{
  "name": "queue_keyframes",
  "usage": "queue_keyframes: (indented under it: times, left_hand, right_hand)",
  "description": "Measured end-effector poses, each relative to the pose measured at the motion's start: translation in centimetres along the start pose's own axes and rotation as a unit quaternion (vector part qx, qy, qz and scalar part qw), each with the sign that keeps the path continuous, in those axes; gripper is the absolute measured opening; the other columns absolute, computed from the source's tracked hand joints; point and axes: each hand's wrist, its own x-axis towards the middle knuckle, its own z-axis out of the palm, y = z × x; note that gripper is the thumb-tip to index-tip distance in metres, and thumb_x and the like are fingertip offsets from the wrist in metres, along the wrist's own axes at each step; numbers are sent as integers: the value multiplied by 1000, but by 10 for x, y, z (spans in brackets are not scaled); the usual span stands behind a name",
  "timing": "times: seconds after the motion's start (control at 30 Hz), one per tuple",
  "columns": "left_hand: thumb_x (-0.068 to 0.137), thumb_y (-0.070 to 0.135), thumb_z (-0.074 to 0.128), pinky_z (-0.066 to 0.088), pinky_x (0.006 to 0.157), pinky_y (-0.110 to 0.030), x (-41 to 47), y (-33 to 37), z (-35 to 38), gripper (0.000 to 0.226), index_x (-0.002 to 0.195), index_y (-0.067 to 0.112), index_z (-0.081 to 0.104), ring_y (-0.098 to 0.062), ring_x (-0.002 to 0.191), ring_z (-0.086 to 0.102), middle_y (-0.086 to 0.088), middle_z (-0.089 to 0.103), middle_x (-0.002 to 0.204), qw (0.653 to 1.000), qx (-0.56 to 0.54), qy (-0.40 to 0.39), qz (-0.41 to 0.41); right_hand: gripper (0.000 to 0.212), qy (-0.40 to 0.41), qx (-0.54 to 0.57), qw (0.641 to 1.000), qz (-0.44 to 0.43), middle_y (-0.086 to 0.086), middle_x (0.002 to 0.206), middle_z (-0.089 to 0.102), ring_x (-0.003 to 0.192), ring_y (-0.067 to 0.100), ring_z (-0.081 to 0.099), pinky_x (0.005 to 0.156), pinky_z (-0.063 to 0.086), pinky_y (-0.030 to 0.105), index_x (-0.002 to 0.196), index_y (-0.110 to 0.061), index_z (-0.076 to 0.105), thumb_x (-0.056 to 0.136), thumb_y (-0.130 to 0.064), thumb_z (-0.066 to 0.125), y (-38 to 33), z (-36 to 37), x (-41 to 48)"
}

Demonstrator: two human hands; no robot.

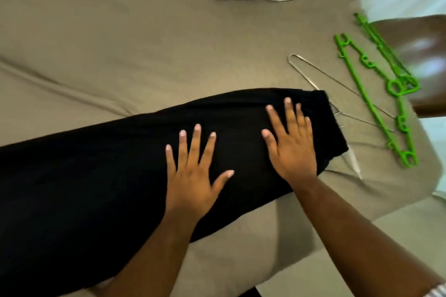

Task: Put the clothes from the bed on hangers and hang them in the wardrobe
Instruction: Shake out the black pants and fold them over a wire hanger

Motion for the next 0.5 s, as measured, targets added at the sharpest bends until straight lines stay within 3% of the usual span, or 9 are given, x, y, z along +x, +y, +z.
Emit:
queue_keyframes:
  times: [0.1,0.23,0.37,0.43,0.5]
  left_hand:
    - [87,86,21,2,115,-74,43,38,3,89,159,40,-4,-32,155,-13,3,-14,168,998,-3,-12,-60]
    - [68,101,17,0,106,-83,68,49,-1,110,155,43,-18,-35,151,-26,3,-28,165,989,-6,-87,-120]
    - [48,109,25,-9,103,-83,82,51,-12,133,140,43,-44,-37,134,-51,2,-55,148,972,-27,-195,-128]
    - [48,108,32,-12,102,-83,90,49,-20,138,135,39,-51,-38,126,-58,0,-63,139,962,-35,-237,-132]
    - [49,107,34,-16,101,-83,97,48,-26,139,133,37,-52,-39,122,-61,-1,-66,134,955,-37,-263,-136]
  right_hand:
    - [58,-1,-24,1000,20,-6,169,14,156,12,11,124,11,54,161,-33,20,106,-50,26,41,-4,7]
    - [56,5,-7,999,34,-5,165,28,153,14,24,125,9,53,157,-31,33,104,-48,33,32,-2,6]
    - [37,58,63,995,52,-5,127,64,122,18,54,115,28,50,124,-28,67,98,-42,44,21,-29,47]
    - [28,91,95,991,15,-9,113,65,109,16,55,105,34,47,108,-31,70,94,-36,47,9,-49,88]
    - [27,78,150,986,4,-9,112,63,107,17,56,101,37,44,105,-31,69,90,-35,47,3,-61,137]
